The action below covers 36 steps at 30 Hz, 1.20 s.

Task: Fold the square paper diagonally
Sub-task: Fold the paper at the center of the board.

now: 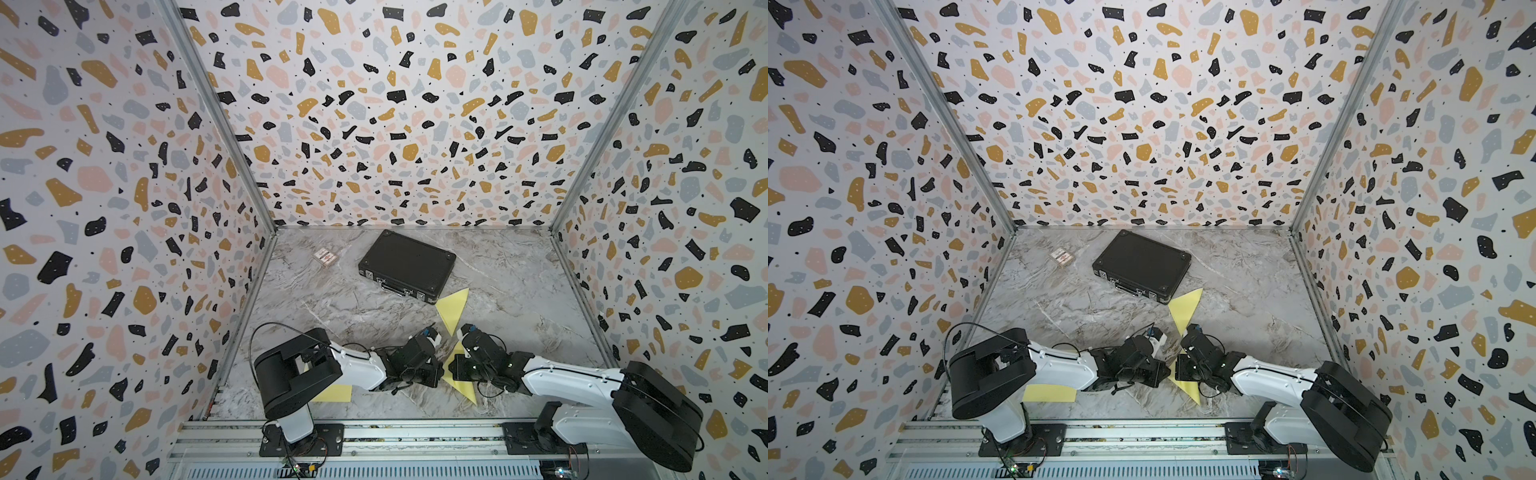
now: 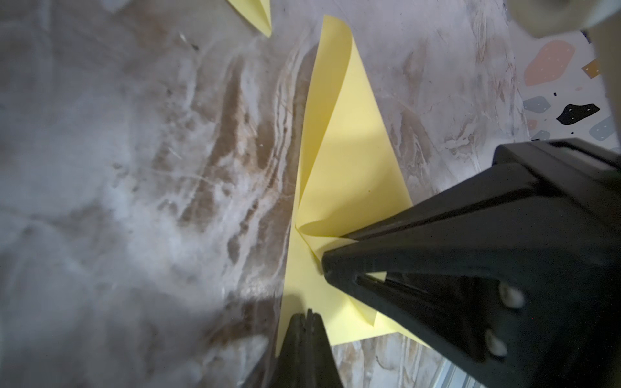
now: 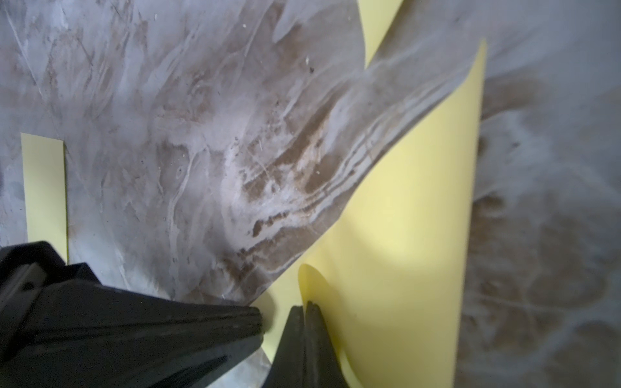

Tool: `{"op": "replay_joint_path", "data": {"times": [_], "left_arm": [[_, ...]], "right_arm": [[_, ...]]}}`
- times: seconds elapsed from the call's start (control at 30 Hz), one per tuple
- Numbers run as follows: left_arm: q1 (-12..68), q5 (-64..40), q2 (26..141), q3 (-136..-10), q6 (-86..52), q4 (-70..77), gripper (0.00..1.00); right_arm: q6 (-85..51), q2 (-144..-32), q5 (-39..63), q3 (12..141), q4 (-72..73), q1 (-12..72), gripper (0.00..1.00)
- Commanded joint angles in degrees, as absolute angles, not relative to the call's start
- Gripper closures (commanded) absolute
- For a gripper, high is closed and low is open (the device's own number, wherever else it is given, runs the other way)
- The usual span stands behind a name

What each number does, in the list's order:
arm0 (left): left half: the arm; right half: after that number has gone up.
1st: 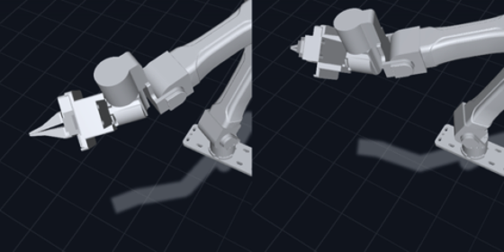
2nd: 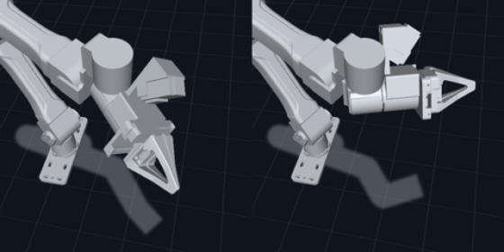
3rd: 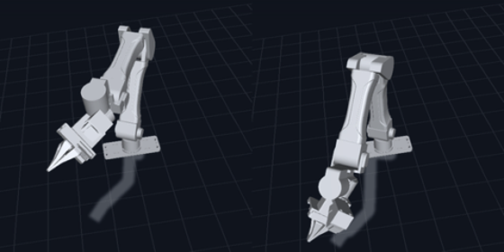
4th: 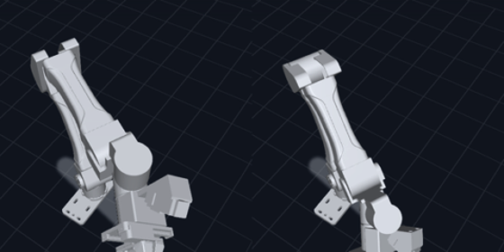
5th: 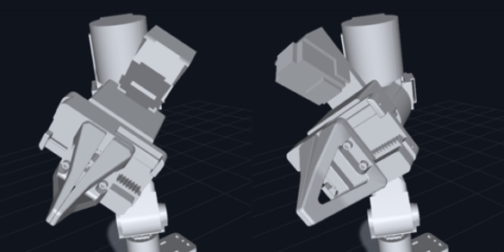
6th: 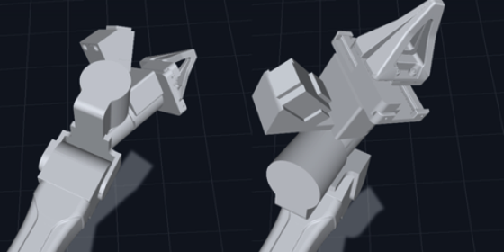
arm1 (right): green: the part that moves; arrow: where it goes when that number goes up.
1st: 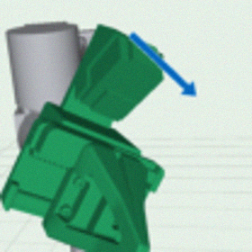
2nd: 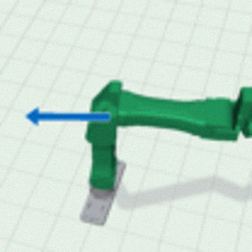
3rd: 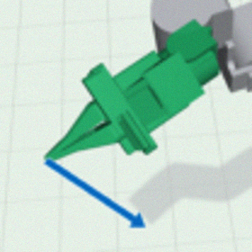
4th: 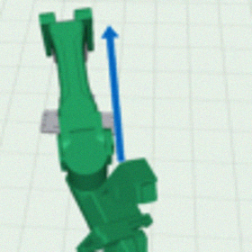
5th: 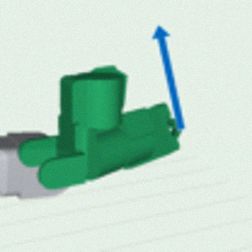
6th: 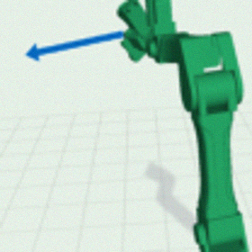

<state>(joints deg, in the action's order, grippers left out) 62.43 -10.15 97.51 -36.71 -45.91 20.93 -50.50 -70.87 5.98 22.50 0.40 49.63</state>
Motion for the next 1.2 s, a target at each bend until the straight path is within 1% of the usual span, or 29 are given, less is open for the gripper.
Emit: {"op": "replay_joint_path", "data": {"times": [0.0,0.1,0.13,0.17,0.3,0.37,0.47,0.73,0.9,1.0,1.03,1.17], "left_arm": [[63.11,-9.58,100.37,-33.75,-46.10,11.77,1.00],[63.04,-9.58,100.26,-33.66,-46.14,11.87,1.00],[63.04,-9.58,100.21,-33.58,-46.13,11.87,1.00],[63.10,-9.58,100.11,-33.57,-46.16,11.87,1.00],[63.04,-9.54,99.25,-33.57,-46.36,11.44,1.00],[63.08,-9.55,98.72,-33.57,-46.66,11.34,1.00],[63.08,-10.31,97.80,-33.57,-47.43,11.73,1.00],[63.07,-10.37,91.11,-32.83,-49.73,12.47,1.00],[63.05,-10.12,87.29,-31.82,-54.31,14.17,1.00],[62.94,-8.87,85.53,-31.90,-56.23,14.08,1.00],[62.86,-8.41,85.00,-31.90,-56.65,13.99,1.00],[62.51,-6.77,83.45,-32.07,-57.96,13.71,1.00]], "right_arm": [[-49.84,-71.05,5.93,22.06,-1.59,49.84,0.83],[-49.92,-71.05,6.41,22.06,-1.32,49.84,0.69],[-49.92,-70.95,6.50,22.06,-1.32,49.85,0.66],[-49.92,-71.01,6.60,22.06,-1.32,49.85,0.64],[-49.93,-70.37,7.20,22.15,-1.63,49.84,0.63],[-49.97,-70.08,7.38,22.02,-1.80,49.86,0.58],[-49.91,-69.66,7.38,21.89,-2.11,49.91,0.53],[-50.10,-69.92,7.78,21.45,-1.76,49.92,0.52],[-50.27,-69.98,7.91,21.36,-1.66,49.90,0.53],[-50.10,-70.04,8.08,21.36,-1.81,49.87,0.51],[-50.10,-70.04,8.15,21.27,-1.78,49.88,0.47],[-50.10,-69.93,8.59,21.27,-1.63,49.91,0.43]]}}
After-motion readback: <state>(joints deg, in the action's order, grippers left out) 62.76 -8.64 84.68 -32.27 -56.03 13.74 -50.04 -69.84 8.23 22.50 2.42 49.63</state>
